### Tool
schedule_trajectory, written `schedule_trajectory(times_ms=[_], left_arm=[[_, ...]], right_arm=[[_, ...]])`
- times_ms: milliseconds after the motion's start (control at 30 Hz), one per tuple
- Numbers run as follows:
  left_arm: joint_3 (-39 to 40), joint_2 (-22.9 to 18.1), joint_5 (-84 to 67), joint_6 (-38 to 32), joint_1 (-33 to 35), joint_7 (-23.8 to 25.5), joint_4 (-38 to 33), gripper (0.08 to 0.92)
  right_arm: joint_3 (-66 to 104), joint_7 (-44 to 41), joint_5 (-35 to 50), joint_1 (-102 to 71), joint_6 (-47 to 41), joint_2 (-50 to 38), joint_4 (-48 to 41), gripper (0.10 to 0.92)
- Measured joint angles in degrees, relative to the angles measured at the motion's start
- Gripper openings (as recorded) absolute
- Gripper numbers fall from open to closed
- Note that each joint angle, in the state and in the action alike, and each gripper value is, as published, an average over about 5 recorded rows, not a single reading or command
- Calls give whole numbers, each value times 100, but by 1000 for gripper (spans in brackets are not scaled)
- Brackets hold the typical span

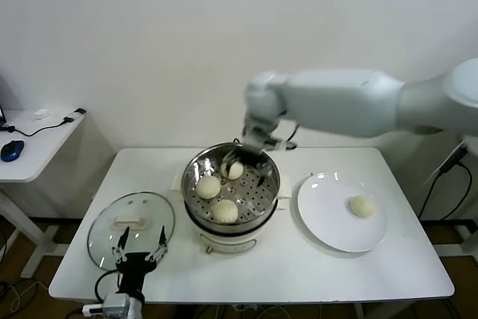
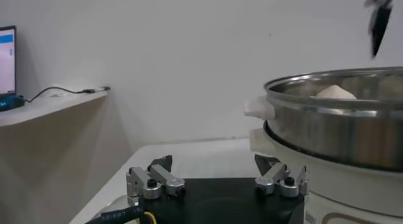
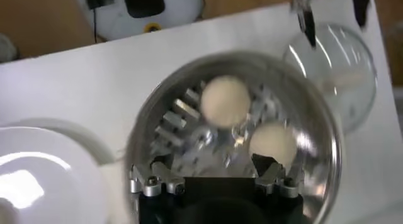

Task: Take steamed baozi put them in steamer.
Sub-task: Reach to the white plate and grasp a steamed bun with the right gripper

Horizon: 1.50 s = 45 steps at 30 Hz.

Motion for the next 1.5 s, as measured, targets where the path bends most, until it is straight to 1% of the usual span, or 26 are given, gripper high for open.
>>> schedule_trajectory(times_ms=[133, 300, 467, 667, 1000, 1500], left_arm=[[-25, -7, -11, 4, -33, 2, -3, 823], [-50, -49, -15, 25, -85, 19, 2, 823], [-70, -96, -3, 45, -81, 30, 20, 823], [-87, -127, 23, 52, -32, 31, 31, 823], [-107, -137, 71, 46, 5, 25, 79, 823], [-108, -131, 76, 35, 8, 19, 126, 823]], right_arm=[[-428, -79, 290, 343, -590, -672, -83, 823], [-739, -85, 349, 354, -1322, -1584, -131, 823], [-539, -46, 113, -189, -1864, -2355, -270, 823], [231, 10, -345, -1265, -2221, -2849, -593, 823], [1494, 142, -928, -2812, -2515, -2940, -1307, 823], [2501, 436, -1328, -3986, -2655, -2393, -2218, 823]])
